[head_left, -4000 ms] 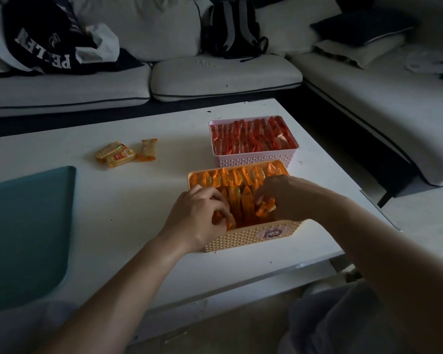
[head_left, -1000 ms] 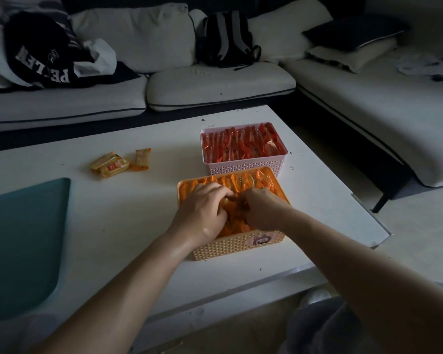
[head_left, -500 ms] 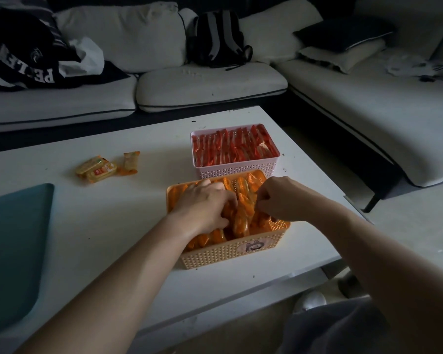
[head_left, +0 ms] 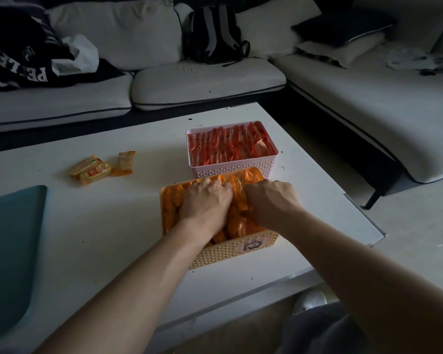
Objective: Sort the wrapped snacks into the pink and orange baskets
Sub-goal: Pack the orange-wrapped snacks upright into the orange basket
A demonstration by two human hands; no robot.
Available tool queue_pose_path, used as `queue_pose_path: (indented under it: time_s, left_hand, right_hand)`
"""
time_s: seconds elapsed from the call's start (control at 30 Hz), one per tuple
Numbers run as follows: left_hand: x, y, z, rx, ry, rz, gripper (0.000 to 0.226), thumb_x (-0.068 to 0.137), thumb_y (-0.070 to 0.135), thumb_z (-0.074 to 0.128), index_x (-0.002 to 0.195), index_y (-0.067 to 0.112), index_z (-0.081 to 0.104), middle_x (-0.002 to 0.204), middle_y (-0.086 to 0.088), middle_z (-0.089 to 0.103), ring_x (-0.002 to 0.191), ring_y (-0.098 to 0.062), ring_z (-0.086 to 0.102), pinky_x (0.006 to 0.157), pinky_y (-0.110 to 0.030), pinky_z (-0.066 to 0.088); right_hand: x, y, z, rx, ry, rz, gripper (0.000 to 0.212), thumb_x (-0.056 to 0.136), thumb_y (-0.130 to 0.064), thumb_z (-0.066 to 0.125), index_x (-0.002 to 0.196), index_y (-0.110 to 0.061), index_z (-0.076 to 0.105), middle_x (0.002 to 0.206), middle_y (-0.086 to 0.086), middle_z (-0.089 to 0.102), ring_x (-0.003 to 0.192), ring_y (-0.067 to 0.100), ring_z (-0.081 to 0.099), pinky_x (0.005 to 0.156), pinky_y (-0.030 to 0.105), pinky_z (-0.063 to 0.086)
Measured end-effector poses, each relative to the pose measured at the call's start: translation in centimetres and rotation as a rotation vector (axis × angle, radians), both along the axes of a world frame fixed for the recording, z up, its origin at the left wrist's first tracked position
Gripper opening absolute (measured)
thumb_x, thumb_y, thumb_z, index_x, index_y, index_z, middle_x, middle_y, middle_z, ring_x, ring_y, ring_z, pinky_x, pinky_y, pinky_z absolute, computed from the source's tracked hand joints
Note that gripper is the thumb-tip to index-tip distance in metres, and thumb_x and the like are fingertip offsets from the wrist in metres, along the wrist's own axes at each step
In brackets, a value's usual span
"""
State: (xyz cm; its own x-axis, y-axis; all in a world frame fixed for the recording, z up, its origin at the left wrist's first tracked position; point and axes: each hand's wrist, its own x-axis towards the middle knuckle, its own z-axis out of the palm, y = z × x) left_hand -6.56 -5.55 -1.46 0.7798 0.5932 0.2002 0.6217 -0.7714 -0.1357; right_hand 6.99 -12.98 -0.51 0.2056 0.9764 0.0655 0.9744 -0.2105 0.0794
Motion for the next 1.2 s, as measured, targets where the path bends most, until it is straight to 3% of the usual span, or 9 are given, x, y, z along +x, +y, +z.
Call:
queue_pose_path:
  time_s: [0.17,0.27,0.4,0.53,0.63,0.87,1.0,1.1,1.2]
  left_hand:
    - [-0.8,0.3,0.8,-0.18,-0.037,-0.014,0.036,0.092,0.006,0.056,0.126,0.019,0.054,0.121,-0.004,0.057,0.117,-0.027,0.055,0.083,-0.038,0.052]
    - [-2.0,-0.2,2.1,-0.34,-0.206,-0.032,0.025,0.095,0.024,0.059,0.119,0.027,0.054,0.115,0.006,0.055,0.105,-0.018,0.055,0.071,-0.029,0.043]
    - [-2.9,-2.0,2.1,-0.486,-0.296,-0.019,0.014,0.098,0.044,0.057,0.102,0.03,0.056,0.099,0.013,0.063,0.088,-0.012,0.062,0.065,-0.027,0.049]
    - [-2.5,-3.7,0.9,-0.349,-0.228,0.121,0.028,0.093,0.059,0.061,0.096,0.031,0.055,0.087,0.014,0.062,0.074,-0.009,0.058,0.054,-0.022,0.037]
    - [-2.3,-4.3,0.5,-0.223,-0.239,0.202,0.03,0.09,0.056,0.066,0.099,0.028,0.059,0.088,0.01,0.067,0.07,-0.011,0.059,0.055,-0.024,0.037]
    - [-1.9,-4.2,1.3,-0.288,-0.235,0.234,0.014,0.091,0.029,0.074,0.086,0.024,0.062,0.077,0.007,0.065,0.064,-0.011,0.06,0.056,-0.025,0.049]
    - [-1.5,-3.9,0.6,-0.345,-0.143,0.245,0.022,0.098,0.032,0.063,0.078,0.024,0.068,0.071,0.008,0.066,0.06,-0.009,0.062,0.057,-0.023,0.054]
    - [-2.3,-3.0,1.2,-0.521,-0.166,0.202,0.026,0.097,0.034,0.057,0.078,0.025,0.073,0.075,0.008,0.072,0.066,-0.011,0.066,0.061,-0.029,0.058]
    - [-5.7,-1.3,3.0,-0.586,-0.268,0.263,0.025,0.093,0.041,0.057,0.078,0.029,0.072,0.065,0.011,0.064,0.068,-0.013,0.064,0.057,-0.029,0.047]
  right_hand:
    - [-0.6,0.3,0.2,-0.011,-0.019,-0.027,0.018,0.098,-0.037,0.061,0.102,-0.019,0.063,0.087,0.0,0.068,0.068,0.019,0.059,0.062,0.029,0.046]
    - [-0.2,0.3,0.9,-0.066,0.067,-0.032,0.013,0.098,-0.029,0.062,0.107,-0.02,0.06,0.078,-0.005,0.056,0.069,0.015,0.059,0.062,0.028,0.051]
    - [0.9,-0.1,1.9,-0.086,0.21,-0.06,0.013,0.101,-0.029,0.058,0.113,-0.023,0.057,0.086,-0.006,0.059,0.066,0.01,0.06,0.059,0.024,0.058]
    - [1.5,-0.8,2.0,-0.061,0.23,-0.083,0.018,0.1,-0.033,0.059,0.116,-0.025,0.054,0.092,-0.006,0.062,0.065,0.013,0.062,0.061,0.026,0.06]
    - [1.5,-1.1,1.9,-0.096,0.24,-0.081,0.019,0.1,-0.037,0.058,0.115,-0.026,0.052,0.092,-0.008,0.061,0.064,0.012,0.063,0.062,0.025,0.061]
    - [1.6,-1.0,2.8,0.018,0.284,-0.119,0.012,0.098,-0.024,0.062,0.109,-0.024,0.061,0.095,-0.007,0.063,0.061,0.011,0.061,0.051,0.02,0.054]
    - [0.4,-0.5,2.9,0.037,0.324,-0.087,0.007,0.095,-0.017,0.063,0.101,-0.022,0.065,0.085,-0.006,0.063,0.064,0.012,0.063,0.055,0.024,0.058]
    - [-1.6,0.6,3.5,0.099,0.358,-0.032,0.009,0.091,-0.015,0.067,0.098,-0.022,0.066,0.086,-0.005,0.065,0.068,0.01,0.063,0.059,0.026,0.06]
    - [-4.8,2.0,4.7,0.171,0.463,0.062,0.006,0.092,-0.019,0.068,0.096,-0.023,0.068,0.088,-0.005,0.068,0.072,0.008,0.065,0.064,0.028,0.061]
